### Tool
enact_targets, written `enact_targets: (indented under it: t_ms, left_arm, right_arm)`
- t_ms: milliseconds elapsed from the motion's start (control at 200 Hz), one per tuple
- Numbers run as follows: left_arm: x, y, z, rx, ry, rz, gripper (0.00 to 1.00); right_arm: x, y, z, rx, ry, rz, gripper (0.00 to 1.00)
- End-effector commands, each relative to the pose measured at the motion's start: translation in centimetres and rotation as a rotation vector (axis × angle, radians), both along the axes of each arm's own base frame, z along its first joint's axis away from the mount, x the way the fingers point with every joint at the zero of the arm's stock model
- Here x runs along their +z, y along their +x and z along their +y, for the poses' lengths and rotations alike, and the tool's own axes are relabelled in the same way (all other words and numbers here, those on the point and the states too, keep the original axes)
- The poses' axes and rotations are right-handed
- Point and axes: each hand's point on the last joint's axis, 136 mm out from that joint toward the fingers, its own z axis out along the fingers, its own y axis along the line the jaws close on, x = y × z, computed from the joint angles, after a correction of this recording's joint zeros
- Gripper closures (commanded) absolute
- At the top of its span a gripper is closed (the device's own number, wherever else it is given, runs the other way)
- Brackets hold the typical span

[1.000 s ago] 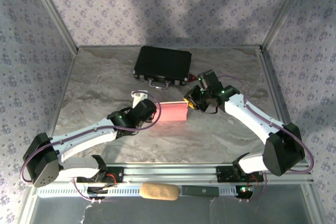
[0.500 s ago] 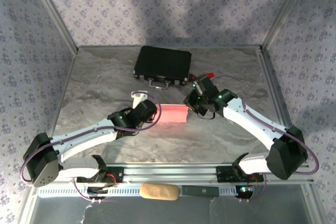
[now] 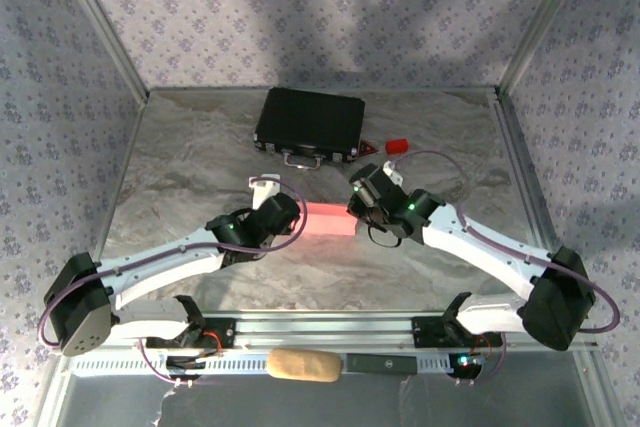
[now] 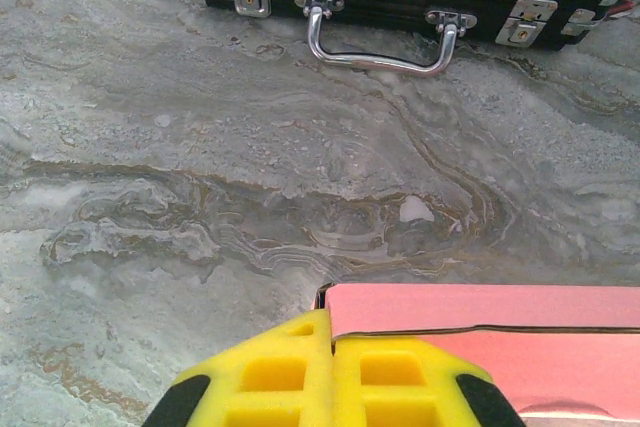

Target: Fold the paper box

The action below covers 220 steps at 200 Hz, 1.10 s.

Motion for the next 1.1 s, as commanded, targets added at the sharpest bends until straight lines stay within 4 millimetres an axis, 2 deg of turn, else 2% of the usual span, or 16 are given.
enact_targets:
  t_ms: [0,170,390,555,705,914,979,1094]
  left_arm:
    - [-3.7,-2.2,1.1,-0.025,0.066,0.121,1.00]
    - [-2.8,-2.4,1.1,-0.026,0.036,0.114,0.94]
    - [-1.0,-2.7,0.8,-0.043,-0.043,0.096,0.65]
    - [0.3,-3.0,0.5,-0.055,-0.110,0.098,0.55]
    - [2.0,-3.4,1.8,-0.013,-0.172,0.082,0.50]
    - [5.4,-4.1,2.1,-0.015,-0.340,0.037,0.45]
    - [5.4,-4.1,3.2,0.072,-0.391,0.047,0.45]
    - [4.9,-4.0,4.9,0.244,-0.466,0.112,0.52]
  right_arm:
    - [-3.0,-1.5,-2.3,-0.027,-0.143,0.059,0.84]
    - [-3.3,-1.7,-2.3,-0.020,-0.173,0.063,0.85]
    - [-3.0,-1.6,-2.0,-0.014,-0.179,0.052,0.85]
    - [-3.0,-1.4,-2.0,-0.015,-0.190,0.053,0.85]
    - [-3.2,-1.5,-2.0,-0.013,-0.197,0.057,0.85]
    - [-2.8,-1.6,-2.3,-0.018,-0.194,0.049,0.85]
    - [-2.7,-1.5,-2.2,-0.017,-0.192,0.048,0.85]
    - [-2.7,-1.6,-2.1,-0.015,-0.193,0.047,0.85]
